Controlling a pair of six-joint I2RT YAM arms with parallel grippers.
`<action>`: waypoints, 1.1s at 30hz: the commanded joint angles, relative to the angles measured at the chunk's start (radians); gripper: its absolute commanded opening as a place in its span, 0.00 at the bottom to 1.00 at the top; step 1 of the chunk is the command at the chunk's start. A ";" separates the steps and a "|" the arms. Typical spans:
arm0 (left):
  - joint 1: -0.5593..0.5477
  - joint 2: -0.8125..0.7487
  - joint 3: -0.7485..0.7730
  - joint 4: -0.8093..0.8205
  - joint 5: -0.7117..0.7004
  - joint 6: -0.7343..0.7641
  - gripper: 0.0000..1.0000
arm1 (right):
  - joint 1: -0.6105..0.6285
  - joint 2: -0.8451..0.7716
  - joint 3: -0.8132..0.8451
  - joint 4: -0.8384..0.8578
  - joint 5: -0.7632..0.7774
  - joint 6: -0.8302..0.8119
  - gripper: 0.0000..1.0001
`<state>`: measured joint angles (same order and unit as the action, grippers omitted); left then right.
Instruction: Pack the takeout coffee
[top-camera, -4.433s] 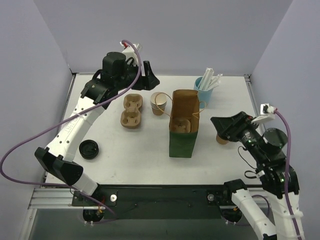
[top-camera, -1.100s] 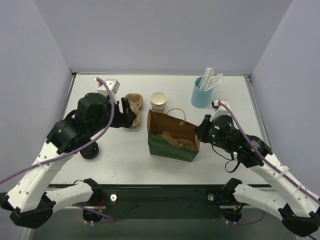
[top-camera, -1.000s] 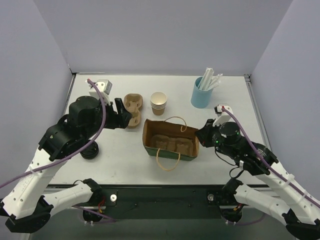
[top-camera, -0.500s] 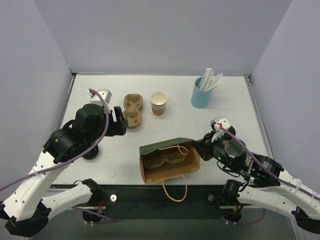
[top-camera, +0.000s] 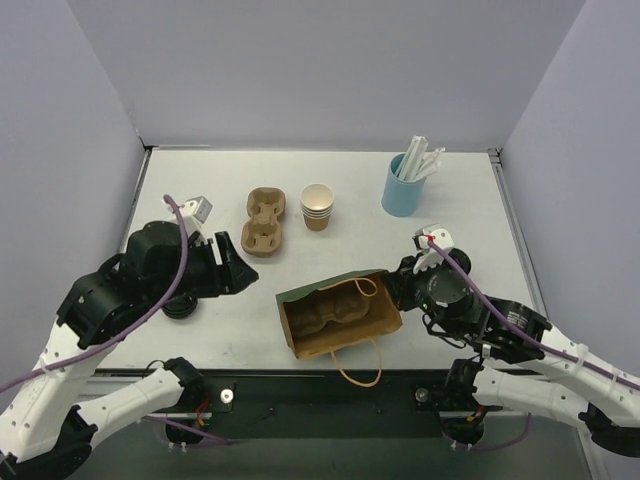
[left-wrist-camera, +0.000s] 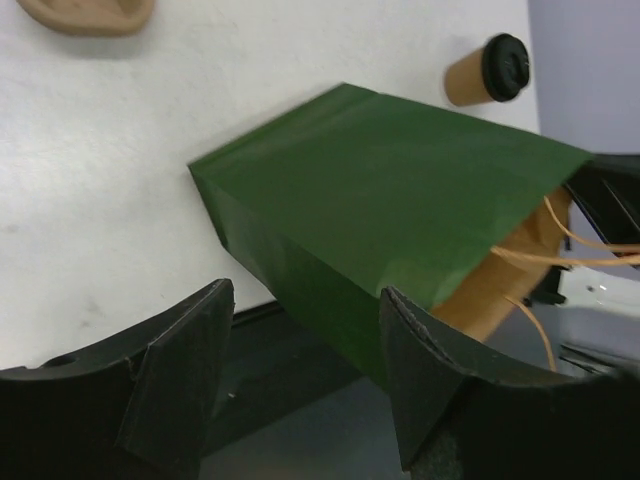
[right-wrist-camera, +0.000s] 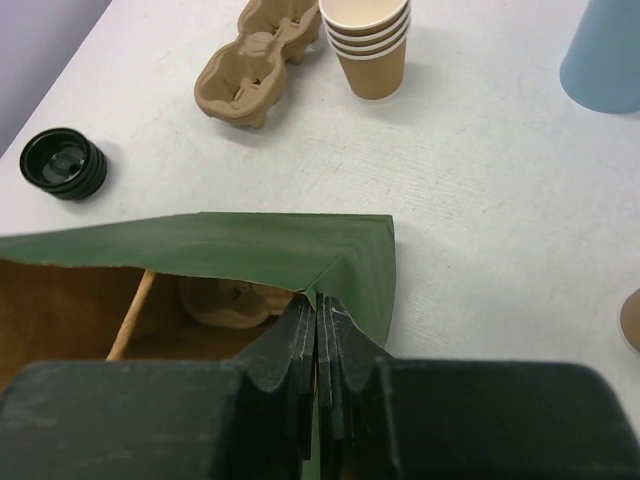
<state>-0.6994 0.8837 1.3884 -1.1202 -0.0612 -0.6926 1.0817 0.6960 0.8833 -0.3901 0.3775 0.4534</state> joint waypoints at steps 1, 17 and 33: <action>-0.008 -0.069 -0.060 0.000 0.179 -0.188 0.69 | 0.006 0.068 0.071 -0.010 0.107 0.082 0.00; -0.192 0.053 -0.060 0.040 0.160 -0.183 0.66 | 0.001 0.145 0.141 -0.058 0.143 0.172 0.00; -0.218 0.211 0.014 0.030 -0.088 -0.016 0.47 | 0.004 0.126 0.129 -0.064 0.136 0.194 0.00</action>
<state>-0.9146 1.0622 1.3338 -1.0996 -0.0620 -0.7746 1.0817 0.8368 0.9897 -0.4526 0.4812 0.6292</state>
